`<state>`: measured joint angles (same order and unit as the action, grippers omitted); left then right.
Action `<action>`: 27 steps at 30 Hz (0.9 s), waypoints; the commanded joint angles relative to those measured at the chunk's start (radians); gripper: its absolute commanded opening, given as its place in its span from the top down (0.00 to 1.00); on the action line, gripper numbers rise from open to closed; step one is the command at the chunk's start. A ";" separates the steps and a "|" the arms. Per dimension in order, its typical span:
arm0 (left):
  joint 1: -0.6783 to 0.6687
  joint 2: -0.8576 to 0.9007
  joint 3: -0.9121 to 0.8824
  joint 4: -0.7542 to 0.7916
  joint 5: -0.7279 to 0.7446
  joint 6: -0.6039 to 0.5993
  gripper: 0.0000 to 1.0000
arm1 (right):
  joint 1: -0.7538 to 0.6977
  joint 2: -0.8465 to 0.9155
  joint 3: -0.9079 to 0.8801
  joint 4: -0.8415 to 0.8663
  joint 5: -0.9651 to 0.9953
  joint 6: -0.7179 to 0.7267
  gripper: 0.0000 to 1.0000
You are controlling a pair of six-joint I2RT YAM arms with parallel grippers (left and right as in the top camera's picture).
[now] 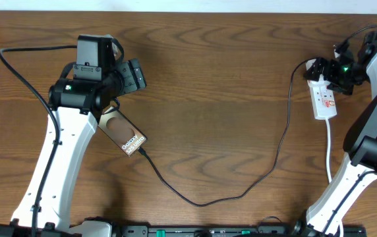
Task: Plug charger to phone and switch on socket
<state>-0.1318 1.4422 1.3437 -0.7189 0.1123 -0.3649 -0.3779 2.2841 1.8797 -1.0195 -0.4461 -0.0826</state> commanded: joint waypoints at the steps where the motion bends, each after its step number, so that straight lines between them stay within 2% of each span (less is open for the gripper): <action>1: -0.001 0.005 0.022 -0.003 -0.017 0.013 0.13 | 0.039 0.035 -0.044 0.005 -0.193 0.008 0.00; 14: -0.001 0.005 0.022 -0.006 -0.017 0.013 0.13 | 0.013 -0.005 -0.026 -0.048 -0.026 0.065 0.01; 23: -0.001 0.005 0.021 -0.007 -0.016 0.013 0.14 | -0.002 -0.195 -0.025 -0.154 0.356 0.193 0.01; 27: 0.000 0.005 0.021 -0.007 -0.016 0.013 0.14 | -0.002 -0.341 -0.026 -0.226 0.411 0.248 0.01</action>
<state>-0.1318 1.4422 1.3437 -0.7258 0.1123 -0.3649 -0.3805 2.0922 1.8507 -1.2129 -0.1371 0.0925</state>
